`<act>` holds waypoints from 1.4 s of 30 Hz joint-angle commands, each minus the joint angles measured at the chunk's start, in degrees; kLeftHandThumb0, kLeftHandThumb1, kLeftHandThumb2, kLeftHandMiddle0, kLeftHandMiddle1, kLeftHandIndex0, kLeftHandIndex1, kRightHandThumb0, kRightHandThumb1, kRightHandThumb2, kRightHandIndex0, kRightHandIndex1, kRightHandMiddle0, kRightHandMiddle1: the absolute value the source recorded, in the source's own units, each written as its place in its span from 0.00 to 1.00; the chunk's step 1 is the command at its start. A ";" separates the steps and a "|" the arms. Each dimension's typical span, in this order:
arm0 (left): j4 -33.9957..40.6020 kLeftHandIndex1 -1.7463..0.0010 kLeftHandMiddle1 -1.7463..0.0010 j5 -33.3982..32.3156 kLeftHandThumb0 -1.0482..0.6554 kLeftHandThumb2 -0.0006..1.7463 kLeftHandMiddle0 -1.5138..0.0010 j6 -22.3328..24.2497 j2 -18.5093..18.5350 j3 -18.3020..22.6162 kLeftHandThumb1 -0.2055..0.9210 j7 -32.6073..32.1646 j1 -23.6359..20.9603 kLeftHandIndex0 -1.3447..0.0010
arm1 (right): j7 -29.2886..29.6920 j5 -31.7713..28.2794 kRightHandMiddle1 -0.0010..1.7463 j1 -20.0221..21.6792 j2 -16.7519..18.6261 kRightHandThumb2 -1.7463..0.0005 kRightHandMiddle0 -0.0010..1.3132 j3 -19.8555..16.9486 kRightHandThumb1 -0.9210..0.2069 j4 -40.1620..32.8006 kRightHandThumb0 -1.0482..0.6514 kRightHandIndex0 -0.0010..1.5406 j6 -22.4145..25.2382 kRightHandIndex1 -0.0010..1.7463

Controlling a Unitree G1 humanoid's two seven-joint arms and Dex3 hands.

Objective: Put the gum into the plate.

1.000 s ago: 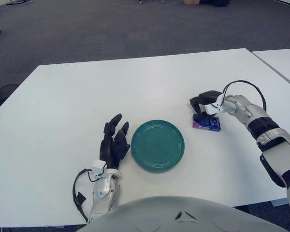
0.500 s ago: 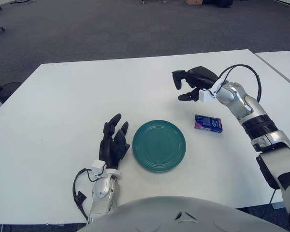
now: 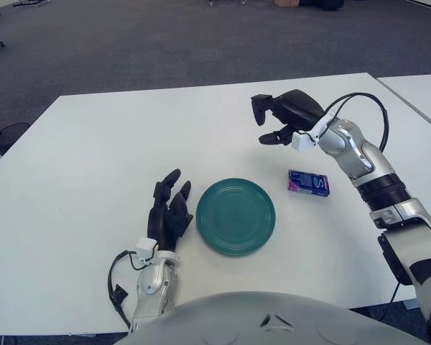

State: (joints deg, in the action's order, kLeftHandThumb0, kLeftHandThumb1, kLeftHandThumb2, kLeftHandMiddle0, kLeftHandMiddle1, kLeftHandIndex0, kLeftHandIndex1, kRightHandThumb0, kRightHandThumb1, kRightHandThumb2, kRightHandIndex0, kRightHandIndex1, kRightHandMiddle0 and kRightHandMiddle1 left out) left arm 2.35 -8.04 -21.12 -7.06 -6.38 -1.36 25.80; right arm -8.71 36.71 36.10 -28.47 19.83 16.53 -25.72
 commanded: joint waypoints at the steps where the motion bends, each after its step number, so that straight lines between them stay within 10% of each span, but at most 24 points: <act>1: -0.80 0.51 0.98 -0.47 0.17 0.45 0.63 1.34 -0.45 0.26 1.00 0.54 0.33 0.95 | 0.07 0.96 1.00 -0.03 0.00 0.47 0.30 -0.14 0.26 0.05 0.38 0.59 1.28 1.00; 8: -0.73 0.50 0.98 -0.38 0.16 0.45 0.63 1.30 -0.14 0.60 1.00 1.09 0.36 0.94 | -5.14 3.12 0.83 -4.74 -4.21 0.59 0.11 -0.68 0.04 -6.34 0.18 0.27 5.94 0.88; 20: -0.81 0.50 0.98 -0.35 0.15 0.46 0.64 1.59 -0.19 0.94 1.00 1.46 -0.03 0.94 | -8.73 9.50 0.31 -5.87 -8.31 0.54 0.00 0.11 0.00 -10.21 0.03 0.15 9.58 0.08; 42: -1.00 0.50 0.98 -1.87 0.16 0.47 0.64 2.70 0.00 2.52 1.00 3.38 -0.49 0.93 | -11.73 10.59 0.05 -11.95 -12.93 0.50 0.00 -2.29 0.00 -13.31 0.00 0.04 12.63 0.00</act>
State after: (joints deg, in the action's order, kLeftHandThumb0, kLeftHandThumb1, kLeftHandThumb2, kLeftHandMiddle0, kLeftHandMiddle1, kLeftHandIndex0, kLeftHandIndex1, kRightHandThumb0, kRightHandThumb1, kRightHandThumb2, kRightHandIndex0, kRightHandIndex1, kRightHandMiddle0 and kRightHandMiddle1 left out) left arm 2.31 -9.35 -20.00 -7.15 -4.43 1.71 25.21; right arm -19.27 48.03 25.05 -39.85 19.01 5.06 -13.88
